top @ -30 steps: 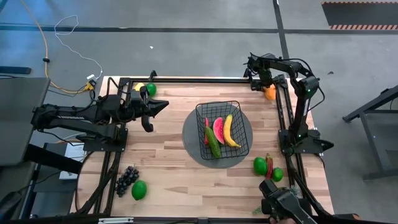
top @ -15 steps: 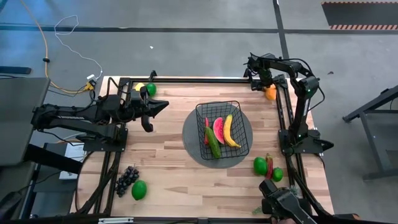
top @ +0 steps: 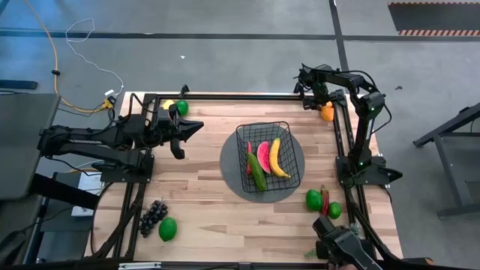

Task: Build produce basket
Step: Put the yellow mango into the black wire basket

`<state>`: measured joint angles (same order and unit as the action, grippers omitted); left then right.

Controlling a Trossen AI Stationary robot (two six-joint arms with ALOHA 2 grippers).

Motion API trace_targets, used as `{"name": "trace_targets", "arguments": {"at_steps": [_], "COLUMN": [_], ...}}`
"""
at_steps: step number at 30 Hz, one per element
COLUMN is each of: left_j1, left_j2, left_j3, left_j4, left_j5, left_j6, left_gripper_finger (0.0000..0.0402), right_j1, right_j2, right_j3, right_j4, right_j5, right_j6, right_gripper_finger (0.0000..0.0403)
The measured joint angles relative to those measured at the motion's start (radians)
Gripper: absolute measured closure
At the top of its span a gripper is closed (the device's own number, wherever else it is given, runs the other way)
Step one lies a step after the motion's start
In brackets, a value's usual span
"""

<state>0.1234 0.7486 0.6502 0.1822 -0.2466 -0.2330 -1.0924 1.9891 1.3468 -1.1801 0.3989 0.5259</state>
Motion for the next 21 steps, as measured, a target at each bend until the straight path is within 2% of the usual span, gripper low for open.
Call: {"name": "trace_targets", "arguments": {"at_steps": [12, 17, 21], "left_j1": [0.0, 0.0, 0.0], "left_j2": [0.0, 0.0, 0.0], "left_j3": [0.0, 0.0, 0.0], "left_j4": [0.0, -0.001, -0.001], "left_j5": [0.0, 0.0, 0.0], "left_j6": [0.0, 0.0, 0.0], "left_gripper_finger": [0.0399, 0.0399, 0.0399], "right_j1": [0.011, 0.039, 0.096], "right_j2": [-0.105, -0.246, -0.405], "right_j3": [0.0, 0.0, 0.0], "right_j4": [0.021, 0.034, 0.05], "right_j5": [-0.086, -0.07, -0.087], "right_j6": [-0.036, -0.037, -0.079], "right_gripper_finger": [0.0151, 0.0151, 0.0151]}}
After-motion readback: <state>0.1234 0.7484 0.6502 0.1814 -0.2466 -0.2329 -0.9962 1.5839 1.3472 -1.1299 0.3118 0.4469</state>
